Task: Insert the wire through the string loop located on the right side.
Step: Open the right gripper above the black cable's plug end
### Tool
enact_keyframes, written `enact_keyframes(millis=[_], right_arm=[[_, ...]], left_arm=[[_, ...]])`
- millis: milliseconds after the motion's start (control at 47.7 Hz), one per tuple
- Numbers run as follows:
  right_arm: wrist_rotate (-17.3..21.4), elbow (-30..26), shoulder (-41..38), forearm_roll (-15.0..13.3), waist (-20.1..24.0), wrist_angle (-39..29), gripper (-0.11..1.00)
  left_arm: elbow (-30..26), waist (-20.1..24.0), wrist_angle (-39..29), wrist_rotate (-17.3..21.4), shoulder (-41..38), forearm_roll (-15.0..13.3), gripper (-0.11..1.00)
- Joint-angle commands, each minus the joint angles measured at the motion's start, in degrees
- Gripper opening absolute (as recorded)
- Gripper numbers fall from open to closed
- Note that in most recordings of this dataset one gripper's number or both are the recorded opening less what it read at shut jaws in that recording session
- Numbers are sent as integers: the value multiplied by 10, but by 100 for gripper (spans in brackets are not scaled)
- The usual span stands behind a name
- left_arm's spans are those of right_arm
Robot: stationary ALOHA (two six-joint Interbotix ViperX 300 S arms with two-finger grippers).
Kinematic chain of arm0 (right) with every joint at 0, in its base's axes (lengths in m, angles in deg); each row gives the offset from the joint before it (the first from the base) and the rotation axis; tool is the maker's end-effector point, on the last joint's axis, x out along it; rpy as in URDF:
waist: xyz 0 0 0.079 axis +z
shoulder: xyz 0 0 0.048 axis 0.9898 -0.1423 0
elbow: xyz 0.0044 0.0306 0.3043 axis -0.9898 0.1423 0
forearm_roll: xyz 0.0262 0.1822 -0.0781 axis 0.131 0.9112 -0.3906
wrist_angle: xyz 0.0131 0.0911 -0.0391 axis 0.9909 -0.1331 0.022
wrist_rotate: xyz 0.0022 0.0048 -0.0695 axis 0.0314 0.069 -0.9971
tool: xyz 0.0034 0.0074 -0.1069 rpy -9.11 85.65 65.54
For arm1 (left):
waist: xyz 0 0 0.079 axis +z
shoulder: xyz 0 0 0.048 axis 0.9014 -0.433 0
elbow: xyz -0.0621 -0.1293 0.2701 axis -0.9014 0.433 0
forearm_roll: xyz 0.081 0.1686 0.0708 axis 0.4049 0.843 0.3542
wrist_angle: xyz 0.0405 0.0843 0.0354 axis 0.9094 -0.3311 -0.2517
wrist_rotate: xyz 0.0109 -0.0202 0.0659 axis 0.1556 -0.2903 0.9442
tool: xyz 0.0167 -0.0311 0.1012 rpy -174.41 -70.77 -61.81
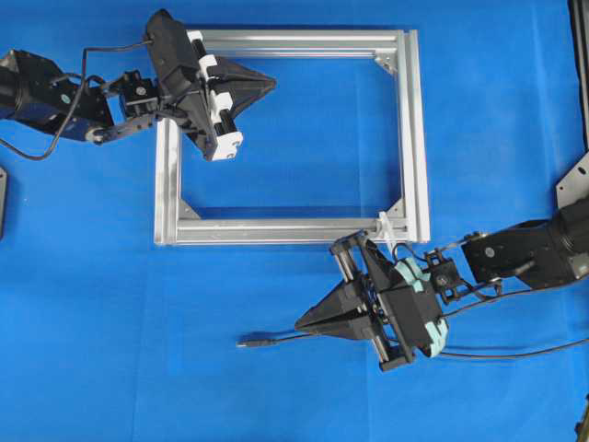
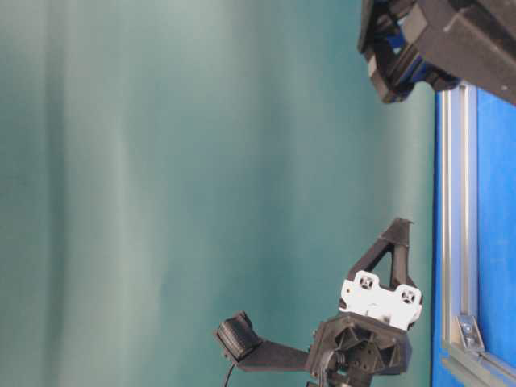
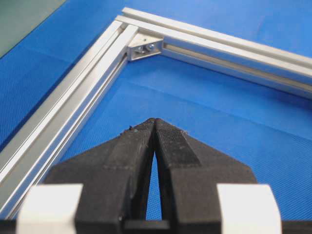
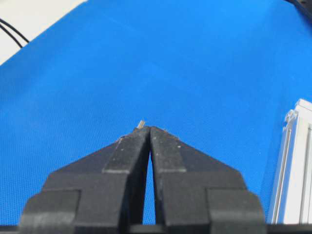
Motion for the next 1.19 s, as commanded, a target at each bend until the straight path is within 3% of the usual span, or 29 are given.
enact_keyframes(millis=[0, 126, 566, 650, 776, 985, 1048, 1174], right_arm=[[2, -11, 21, 0, 2, 0, 0], [3, -11, 24, 1, 3, -13, -6], [4, -15, 23, 1, 5, -20, -6], [7, -16, 23, 4, 5, -23, -2], [21, -15, 23, 5, 5, -23, 18], [33, -15, 23, 6, 5, -25, 79], [33, -16, 23, 9, 5, -25, 92], [33, -15, 23, 14, 5, -25, 91]], left_arm=[[-8, 0, -4, 0, 21, 11, 0], [-7, 3, -9, 0, 22, 11, 0], [-7, 6, -9, 2, 22, 11, 0], [-5, 6, -9, 2, 22, 12, 0], [-3, 6, -9, 2, 23, 12, 0], [-2, 7, -9, 3, 24, 12, 0], [-2, 8, -9, 3, 24, 12, 0], [-1, 8, -9, 2, 24, 12, 0]])
